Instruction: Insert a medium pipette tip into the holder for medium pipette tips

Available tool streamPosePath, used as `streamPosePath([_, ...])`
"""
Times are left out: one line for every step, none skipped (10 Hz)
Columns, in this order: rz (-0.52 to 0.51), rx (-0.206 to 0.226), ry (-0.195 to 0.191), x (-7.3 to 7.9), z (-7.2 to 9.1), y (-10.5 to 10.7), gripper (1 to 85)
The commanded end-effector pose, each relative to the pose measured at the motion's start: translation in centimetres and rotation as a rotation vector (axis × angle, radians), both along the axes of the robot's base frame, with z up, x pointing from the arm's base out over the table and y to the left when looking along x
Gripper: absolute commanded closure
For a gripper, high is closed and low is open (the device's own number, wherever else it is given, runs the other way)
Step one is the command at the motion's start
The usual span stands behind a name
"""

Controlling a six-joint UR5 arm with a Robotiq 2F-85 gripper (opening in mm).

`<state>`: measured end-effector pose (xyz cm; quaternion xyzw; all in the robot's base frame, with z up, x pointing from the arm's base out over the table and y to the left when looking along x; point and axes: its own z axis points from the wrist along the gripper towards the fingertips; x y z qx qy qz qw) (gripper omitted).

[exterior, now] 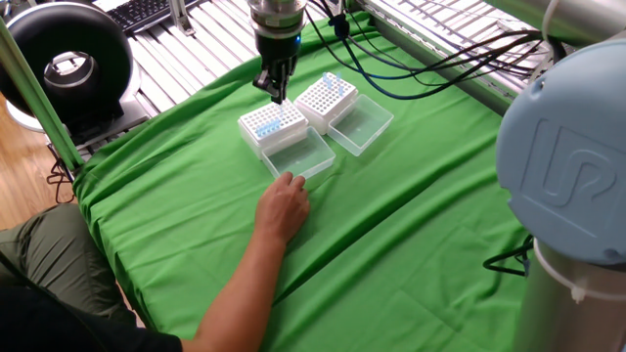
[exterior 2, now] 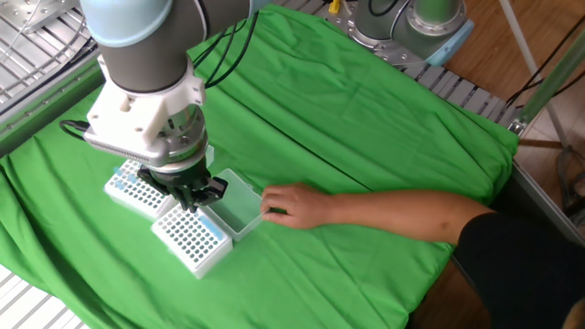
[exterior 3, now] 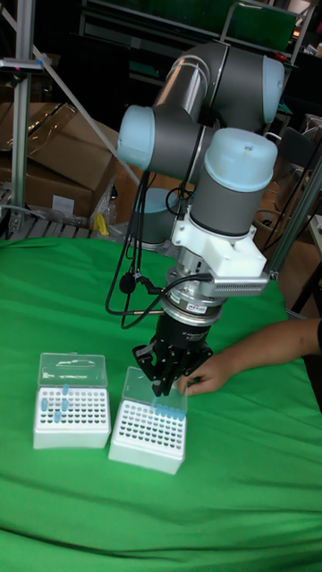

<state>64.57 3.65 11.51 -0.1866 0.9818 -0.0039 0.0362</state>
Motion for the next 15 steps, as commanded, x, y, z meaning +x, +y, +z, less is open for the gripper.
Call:
streamPosePath([-0.009,0.012,-0.007,0.0,-0.2,0.4,76.3])
streamPosePath([-0.009,0.012,-0.008,-0.1,-0.3,0.4,76.3])
streamPosePath([-0.009,0.012,-0.011,-0.1,-0.5,0.3,76.3])
streamPosePath([-0.005,0.012,-0.014,-0.1,-0.6,0.2,76.3])
streamPosePath([0.012,0.015,-0.016,-0.1,-0.8,0.3,74.3])
streamPosePath([0.039,0.031,-0.006,-0.5,-1.0,0.6,64.7])
streamPosePath([0.063,0.023,0.003,-0.7,-1.0,0.3,57.0])
streamPosePath([0.067,0.02,0.011,-1.0,-1.1,0.2,54.3])
streamPosePath([0.069,0.02,0.012,-1.0,-1.1,0.2,53.7])
streamPosePath([0.07,0.017,0.012,-1.0,-1.1,0.0,54.0])
streamPosePath([0.078,-0.005,0.013,-1.0,-1.2,-0.8,55.7])
streamPosePath([0.099,-0.017,0.011,-0.9,-1.6,-1.9,56.3])
streamPosePath([0.127,-0.026,0.002,-0.6,-2.0,-3.1,56.3])
streamPosePath([0.151,-0.033,-0.006,-0.4,-2.4,-4.4,56.3])
streamPosePath([0.167,-0.035,-0.014,-0.2,-2.6,-5.4,56.3])
